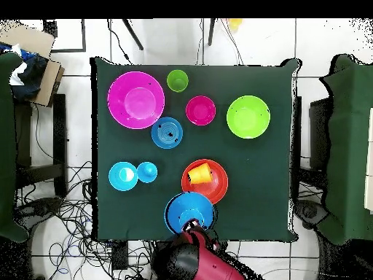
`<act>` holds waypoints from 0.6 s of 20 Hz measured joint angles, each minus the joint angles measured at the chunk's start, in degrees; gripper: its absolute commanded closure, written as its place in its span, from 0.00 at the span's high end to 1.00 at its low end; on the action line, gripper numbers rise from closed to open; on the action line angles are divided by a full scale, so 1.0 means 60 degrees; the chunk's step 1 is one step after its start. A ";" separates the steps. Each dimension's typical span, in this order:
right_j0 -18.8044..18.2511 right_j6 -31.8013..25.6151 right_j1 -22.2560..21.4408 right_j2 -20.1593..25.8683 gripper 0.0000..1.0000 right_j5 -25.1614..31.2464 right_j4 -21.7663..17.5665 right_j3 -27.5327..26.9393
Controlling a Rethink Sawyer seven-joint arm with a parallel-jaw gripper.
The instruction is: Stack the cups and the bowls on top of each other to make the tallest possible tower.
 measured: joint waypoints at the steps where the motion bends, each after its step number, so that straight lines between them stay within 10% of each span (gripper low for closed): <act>1: -0.0095 0.0000 -0.0008 0.0025 0.00 -0.0018 0.0000 0.0048; 12: -0.0627 0.0000 0.0090 0.0216 0.00 -0.0680 -0.0166 0.0321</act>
